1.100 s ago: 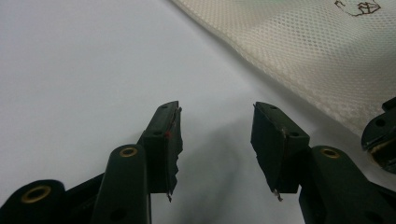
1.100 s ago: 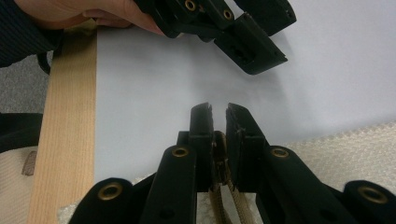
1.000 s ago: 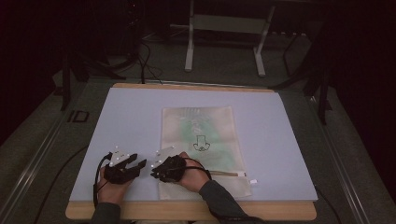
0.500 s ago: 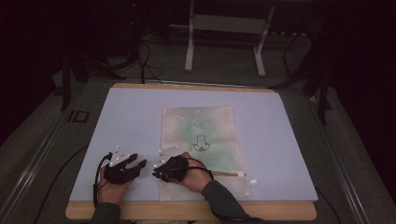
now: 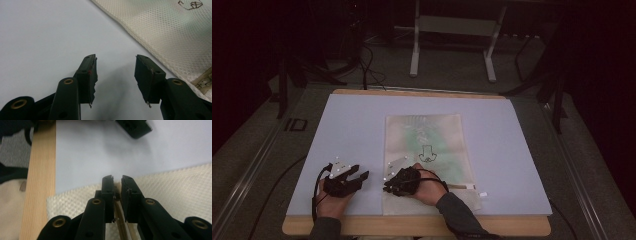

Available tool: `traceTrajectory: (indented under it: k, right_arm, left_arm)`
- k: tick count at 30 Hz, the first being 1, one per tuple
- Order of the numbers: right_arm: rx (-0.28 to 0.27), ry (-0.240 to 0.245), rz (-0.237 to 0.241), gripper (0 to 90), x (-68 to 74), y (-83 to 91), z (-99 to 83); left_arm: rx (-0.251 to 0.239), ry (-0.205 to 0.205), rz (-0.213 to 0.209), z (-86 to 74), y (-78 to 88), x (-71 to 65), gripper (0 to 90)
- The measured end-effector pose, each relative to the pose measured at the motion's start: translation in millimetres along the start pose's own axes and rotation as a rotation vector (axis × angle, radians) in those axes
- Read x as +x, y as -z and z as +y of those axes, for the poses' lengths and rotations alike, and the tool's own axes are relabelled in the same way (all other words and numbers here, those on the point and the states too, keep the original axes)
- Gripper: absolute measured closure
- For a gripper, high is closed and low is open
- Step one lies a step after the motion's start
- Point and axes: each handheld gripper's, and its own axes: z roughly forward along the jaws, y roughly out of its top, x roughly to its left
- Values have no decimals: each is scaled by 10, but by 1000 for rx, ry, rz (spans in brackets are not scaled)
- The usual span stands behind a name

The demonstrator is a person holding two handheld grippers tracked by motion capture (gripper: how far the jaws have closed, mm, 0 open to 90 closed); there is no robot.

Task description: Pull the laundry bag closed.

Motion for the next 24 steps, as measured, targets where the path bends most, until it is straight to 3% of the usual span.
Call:
traceTrajectory:
  k: [10,14,24]
  right_arm:
    - [67,-4,36,771,-51,-40,-5]
    - [87,-20,44,796,-75,-81,-6]
    - [101,-18,66,812,-110,-99,0]
  left_arm:
    - [-2,1,-1,0,-2,-1,513]
    - [-1,0,-2,0,0,-1,513]
    - [-9,-4,-27,0,13,-4,532]
